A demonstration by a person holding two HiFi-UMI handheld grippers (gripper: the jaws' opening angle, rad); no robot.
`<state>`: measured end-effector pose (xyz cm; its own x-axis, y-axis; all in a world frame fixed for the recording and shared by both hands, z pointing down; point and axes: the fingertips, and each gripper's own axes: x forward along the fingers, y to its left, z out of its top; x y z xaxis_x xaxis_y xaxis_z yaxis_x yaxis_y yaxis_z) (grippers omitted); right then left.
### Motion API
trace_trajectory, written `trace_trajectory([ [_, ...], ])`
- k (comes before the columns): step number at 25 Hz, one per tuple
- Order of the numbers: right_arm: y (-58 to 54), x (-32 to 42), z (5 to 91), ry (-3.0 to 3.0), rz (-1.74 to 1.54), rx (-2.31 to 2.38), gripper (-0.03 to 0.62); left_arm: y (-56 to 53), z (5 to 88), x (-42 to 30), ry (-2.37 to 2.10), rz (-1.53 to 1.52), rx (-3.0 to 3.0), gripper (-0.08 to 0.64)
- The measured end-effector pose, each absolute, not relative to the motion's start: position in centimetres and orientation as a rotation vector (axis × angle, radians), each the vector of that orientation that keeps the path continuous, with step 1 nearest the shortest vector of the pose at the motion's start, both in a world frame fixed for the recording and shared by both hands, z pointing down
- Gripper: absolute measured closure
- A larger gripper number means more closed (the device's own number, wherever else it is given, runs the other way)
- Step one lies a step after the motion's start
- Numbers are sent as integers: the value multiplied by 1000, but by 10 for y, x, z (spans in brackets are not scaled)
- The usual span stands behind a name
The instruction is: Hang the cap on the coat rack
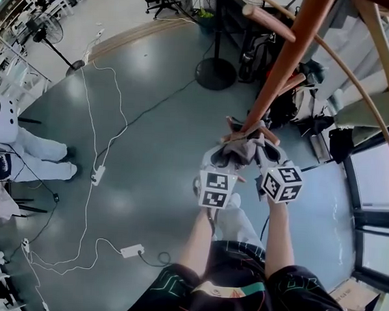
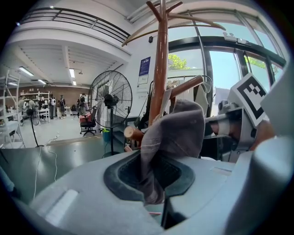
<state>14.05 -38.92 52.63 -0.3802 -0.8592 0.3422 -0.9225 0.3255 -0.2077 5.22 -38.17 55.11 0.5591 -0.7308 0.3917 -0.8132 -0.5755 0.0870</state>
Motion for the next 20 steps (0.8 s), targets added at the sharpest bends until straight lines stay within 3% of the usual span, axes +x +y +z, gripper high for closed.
trace_trajectory([
  [7, -385, 149, 530, -2336, 484, 1657, 562, -379, 561, 59, -1224, 481, 2528, 465],
  [11, -374, 155, 526, -2324, 487, 1687, 479, -371, 574, 45, -1201, 537, 2478, 354],
  [17, -353, 162, 518, -2292, 475, 1768, 479, -362, 554, 23, -1261, 475, 2494, 367],
  [20, -344, 166, 501, -2307, 422, 1828, 504, -358, 533, 22, -1297, 398, 2547, 455],
])
